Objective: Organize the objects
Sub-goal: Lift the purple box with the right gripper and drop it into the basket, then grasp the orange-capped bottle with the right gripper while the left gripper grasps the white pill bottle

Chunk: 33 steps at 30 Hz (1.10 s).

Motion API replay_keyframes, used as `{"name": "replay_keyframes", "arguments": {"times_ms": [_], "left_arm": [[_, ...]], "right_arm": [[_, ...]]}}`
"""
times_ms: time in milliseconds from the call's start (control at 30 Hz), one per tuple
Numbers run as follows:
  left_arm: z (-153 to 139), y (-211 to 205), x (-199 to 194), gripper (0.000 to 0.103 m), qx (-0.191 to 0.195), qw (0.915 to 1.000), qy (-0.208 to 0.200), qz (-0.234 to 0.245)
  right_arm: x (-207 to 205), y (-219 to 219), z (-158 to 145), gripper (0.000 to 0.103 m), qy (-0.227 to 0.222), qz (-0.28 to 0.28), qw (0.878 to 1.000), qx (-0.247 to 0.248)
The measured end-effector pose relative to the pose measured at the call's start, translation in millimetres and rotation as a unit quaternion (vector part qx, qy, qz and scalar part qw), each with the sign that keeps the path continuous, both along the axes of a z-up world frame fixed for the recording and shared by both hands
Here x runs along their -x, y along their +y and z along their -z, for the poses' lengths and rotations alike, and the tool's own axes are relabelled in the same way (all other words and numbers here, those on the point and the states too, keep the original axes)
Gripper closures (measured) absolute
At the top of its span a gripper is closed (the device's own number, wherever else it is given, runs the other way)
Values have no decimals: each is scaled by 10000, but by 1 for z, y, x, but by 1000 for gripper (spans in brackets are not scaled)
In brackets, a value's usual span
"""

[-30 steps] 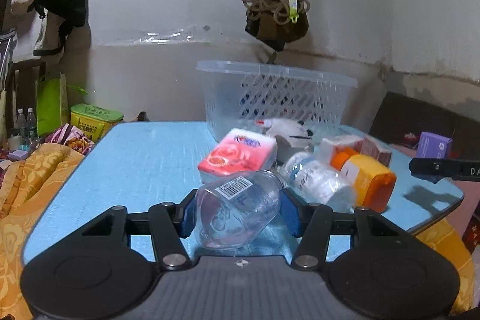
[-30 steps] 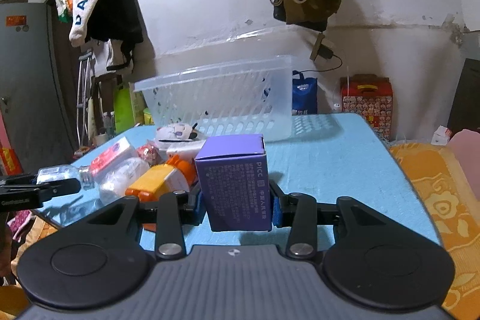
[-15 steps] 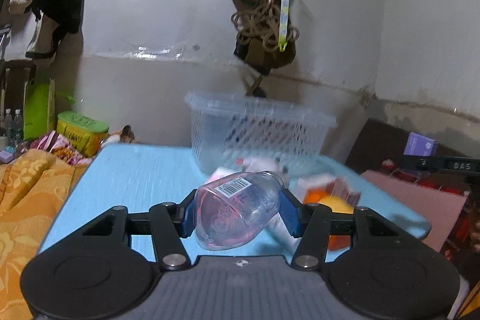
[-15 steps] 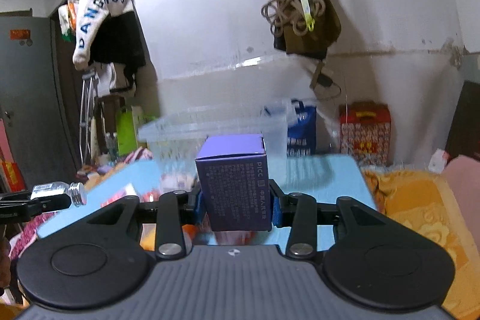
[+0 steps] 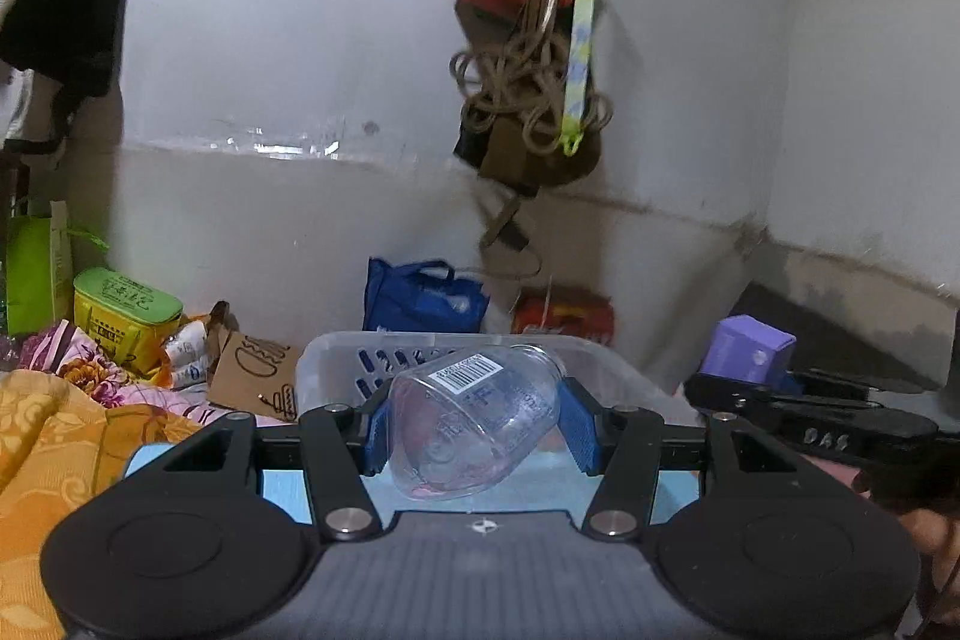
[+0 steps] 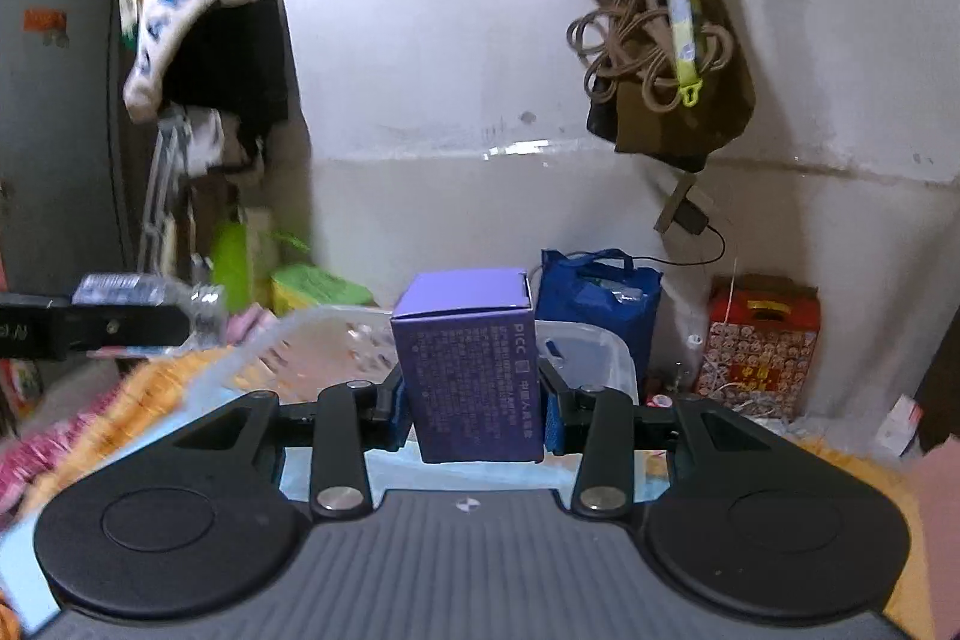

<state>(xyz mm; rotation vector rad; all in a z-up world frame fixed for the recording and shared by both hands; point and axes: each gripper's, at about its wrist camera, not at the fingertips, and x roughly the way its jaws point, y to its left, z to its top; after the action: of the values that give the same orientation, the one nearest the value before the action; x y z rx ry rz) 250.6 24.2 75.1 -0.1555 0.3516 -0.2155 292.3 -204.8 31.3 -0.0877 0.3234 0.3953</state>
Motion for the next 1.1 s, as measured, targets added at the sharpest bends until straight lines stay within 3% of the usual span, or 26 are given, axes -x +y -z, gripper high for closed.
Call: {"name": "replay_keyframes", "arguments": {"times_ms": [233, 267, 300, 333, 367, 400, 433, 500, 667, 733, 800, 867, 967, 1100], "left_arm": [[16, -18, -64, 44, -269, 9986, 390, -248], [20, -19, -68, 44, -311, 9981, 458, -270], [24, -21, -72, 44, -357, 9976, 512, -288], [26, -21, -74, 43, -416, 9973, 521, -307], [25, -22, -75, 37, -477, 9969, 529, -329], [27, -22, -74, 20, -490, 9967, 541, -359], [24, -21, -72, 9, -465, 9967, 520, -426], [20, -14, -60, 1, -365, 9979, 327, -425], [17, 2, -9, 0, -83, 9991, -112, -394], [25, 3, 9, 0, -270, 9992, 91, -276], [40, 0, 33, 0, -608, 9964, 243, -544], [56, 0, 59, 0, -757, 9956, 32, -553], [70, 2, 84, 0, -959, 9946, -108, -375], [78, 13, 102, 0, -747, 9956, -118, -559]], "right_arm": [[-35, 16, 20, 57, 300, -58, 9995, 85], [-35, 17, 21, 48, 283, -46, 9995, 140], [-35, 17, 21, 28, 270, -94, 9994, 169], [-32, 18, 21, 18, 243, -137, 9994, 217], [-30, 18, 19, 9, 144, -72, 9995, 255], [-25, 16, 16, 7, 9, 7, 9996, 265], [-18, 13, 14, 7, -40, 38, 9997, 251], [0, 2, 8, 0, -64, 161, 9998, 58], [76, -26, 20, 0, -123, 58, 9977, -671], [101, -37, 36, 0, 38, 121, 9950, -988], [118, -44, 56, 0, 275, 166, 9913, -1277], [125, -40, 70, 0, 574, 363, 9927, -1001], [126, -35, 78, 0, 595, 576, 9938, -736], [131, -27, 76, 0, 540, 634, 9957, -406]]}}
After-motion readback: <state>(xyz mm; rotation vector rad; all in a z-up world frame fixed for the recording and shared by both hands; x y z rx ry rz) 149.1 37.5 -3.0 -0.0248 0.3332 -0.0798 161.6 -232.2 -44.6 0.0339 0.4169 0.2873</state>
